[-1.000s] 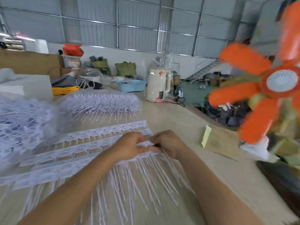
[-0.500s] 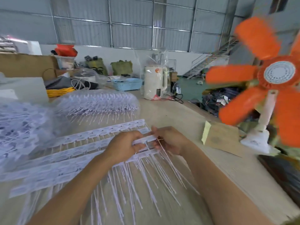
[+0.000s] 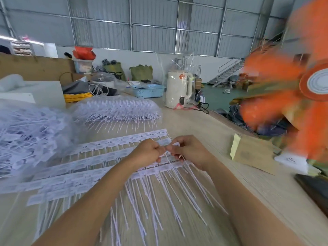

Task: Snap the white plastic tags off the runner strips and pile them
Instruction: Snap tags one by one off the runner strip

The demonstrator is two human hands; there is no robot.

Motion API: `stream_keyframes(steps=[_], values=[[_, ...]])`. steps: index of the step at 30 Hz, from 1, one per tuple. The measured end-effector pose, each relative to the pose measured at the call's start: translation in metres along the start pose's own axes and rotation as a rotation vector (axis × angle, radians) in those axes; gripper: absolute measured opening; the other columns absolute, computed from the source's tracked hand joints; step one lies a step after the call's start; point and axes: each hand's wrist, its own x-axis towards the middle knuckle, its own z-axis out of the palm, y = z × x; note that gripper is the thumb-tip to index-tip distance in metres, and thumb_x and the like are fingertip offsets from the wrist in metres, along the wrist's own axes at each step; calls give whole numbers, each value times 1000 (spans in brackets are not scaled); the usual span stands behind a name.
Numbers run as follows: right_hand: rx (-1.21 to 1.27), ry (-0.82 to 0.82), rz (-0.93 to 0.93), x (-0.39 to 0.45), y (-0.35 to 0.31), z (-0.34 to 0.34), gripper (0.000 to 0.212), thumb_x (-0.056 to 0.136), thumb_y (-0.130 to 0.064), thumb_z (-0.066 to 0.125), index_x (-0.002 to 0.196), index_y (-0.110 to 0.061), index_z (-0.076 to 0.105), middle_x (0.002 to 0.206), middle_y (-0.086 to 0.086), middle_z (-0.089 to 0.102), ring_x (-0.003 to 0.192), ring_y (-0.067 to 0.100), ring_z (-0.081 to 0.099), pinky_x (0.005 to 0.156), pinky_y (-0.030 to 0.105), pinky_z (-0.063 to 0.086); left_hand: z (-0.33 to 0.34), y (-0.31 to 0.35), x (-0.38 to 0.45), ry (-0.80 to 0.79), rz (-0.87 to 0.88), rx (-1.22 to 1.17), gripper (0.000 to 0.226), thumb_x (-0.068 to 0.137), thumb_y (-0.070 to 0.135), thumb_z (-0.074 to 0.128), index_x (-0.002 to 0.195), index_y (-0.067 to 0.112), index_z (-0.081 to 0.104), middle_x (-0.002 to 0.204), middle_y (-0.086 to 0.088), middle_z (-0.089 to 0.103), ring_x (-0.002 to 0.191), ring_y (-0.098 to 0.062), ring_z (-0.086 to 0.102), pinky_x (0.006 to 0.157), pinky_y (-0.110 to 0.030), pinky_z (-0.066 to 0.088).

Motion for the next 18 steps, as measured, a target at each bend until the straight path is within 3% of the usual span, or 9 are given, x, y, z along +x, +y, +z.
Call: stream_keyframes(steps=[2,6,9,12,15,17,18], values=[[-45,15,-44,0,0,2,12,87,-6,65,78,1,66,54,2,56,45,7,49,48,18,42,1,0,1,6,-25,-17,43,96,27,51,55,15,49,41,9,48,48,-9,46,45,-19,30],[-76,56,-99,0,-2,6,13,87,-6,64,75,-10,66,57,-1,55,48,6,49,48,17,42,1,5,0,52,-45,-66,47,97,27,50,50,20,53,44,8,51,44,-7,46,45,-20,33],[-106,62,-175,-1,-2,7,18,87,-2,63,72,-11,63,56,-9,52,47,1,44,46,17,43,-1,9,-2,-7,-103,-168,41,96,30,51,59,15,61,43,6,48,49,-11,43,50,-23,30],[-188,83,-207,-1,1,7,19,86,3,62,71,-8,62,58,-6,50,47,1,43,46,20,44,-2,11,-6,-48,-130,-201,40,96,31,51,62,13,62,35,10,42,47,-10,40,47,-22,27],[-266,289,-155,-1,7,-10,22,82,14,55,68,-3,58,61,1,50,51,6,45,48,24,43,-8,13,-10,-89,-134,-216,40,95,29,53,60,12,63,33,9,39,40,-8,37,45,-21,25],[54,421,-75,0,4,-23,22,89,6,53,71,-7,58,65,3,50,55,10,47,43,20,40,-13,15,-13,-68,-121,-213,47,94,25,54,49,17,62,34,9,41,35,-5,37,47,-22,27],[289,408,-31,2,1,-25,22,91,3,52,73,-8,57,66,3,49,54,10,46,39,17,36,-14,14,-14,-49,-104,-201,52,94,23,54,43,19,61,36,8,45,36,-5,39,49,-22,30]])
